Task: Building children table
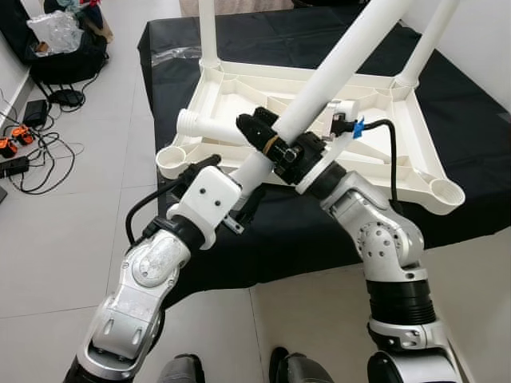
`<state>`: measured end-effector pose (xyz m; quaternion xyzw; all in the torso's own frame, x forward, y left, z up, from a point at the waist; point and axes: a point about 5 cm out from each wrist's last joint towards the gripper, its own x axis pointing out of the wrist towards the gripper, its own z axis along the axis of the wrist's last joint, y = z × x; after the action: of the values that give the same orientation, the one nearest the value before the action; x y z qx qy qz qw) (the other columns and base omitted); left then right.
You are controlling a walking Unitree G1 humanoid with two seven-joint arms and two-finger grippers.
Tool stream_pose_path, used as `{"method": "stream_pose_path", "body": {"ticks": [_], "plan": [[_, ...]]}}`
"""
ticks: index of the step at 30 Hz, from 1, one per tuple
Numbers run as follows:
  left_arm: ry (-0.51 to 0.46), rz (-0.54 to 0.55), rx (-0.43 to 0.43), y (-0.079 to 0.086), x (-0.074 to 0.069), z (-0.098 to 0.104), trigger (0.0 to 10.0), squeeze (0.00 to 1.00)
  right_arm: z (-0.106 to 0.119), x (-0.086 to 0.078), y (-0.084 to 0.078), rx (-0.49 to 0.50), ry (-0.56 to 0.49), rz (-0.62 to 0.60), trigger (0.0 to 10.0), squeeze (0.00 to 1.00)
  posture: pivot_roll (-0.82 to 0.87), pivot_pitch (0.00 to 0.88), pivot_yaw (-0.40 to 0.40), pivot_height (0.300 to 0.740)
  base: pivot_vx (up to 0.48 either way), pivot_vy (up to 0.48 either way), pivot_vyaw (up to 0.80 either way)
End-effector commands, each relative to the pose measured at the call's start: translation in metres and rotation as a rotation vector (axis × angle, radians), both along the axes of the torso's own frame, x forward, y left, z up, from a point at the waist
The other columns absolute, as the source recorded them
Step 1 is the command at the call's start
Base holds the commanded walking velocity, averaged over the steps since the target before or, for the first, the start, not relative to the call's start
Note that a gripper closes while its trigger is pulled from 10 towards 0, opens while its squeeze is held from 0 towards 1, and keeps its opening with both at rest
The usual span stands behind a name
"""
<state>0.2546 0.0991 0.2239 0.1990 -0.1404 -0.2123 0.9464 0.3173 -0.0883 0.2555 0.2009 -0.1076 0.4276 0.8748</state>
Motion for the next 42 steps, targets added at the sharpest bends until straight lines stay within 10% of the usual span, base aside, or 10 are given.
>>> {"method": "stream_pose_path", "body": {"ticks": [1,42], "plan": [[0.024,0.121,0.002,0.017,0.007,-0.005,10.0,0.0,0.0,-0.002,-0.01,-0.003,-0.015,-0.034,0.0,0.0,0.01,0.137,-0.047,0.74,0.0,0.0,0.0],[0.182,-0.064,0.074,-0.003,0.007,-0.026,10.0,0.0,0.0,-0.02,0.014,-0.071,-0.074,0.054,0.0,0.0,0.01,0.146,-0.037,0.74,0.0,0.0,0.0]]}}
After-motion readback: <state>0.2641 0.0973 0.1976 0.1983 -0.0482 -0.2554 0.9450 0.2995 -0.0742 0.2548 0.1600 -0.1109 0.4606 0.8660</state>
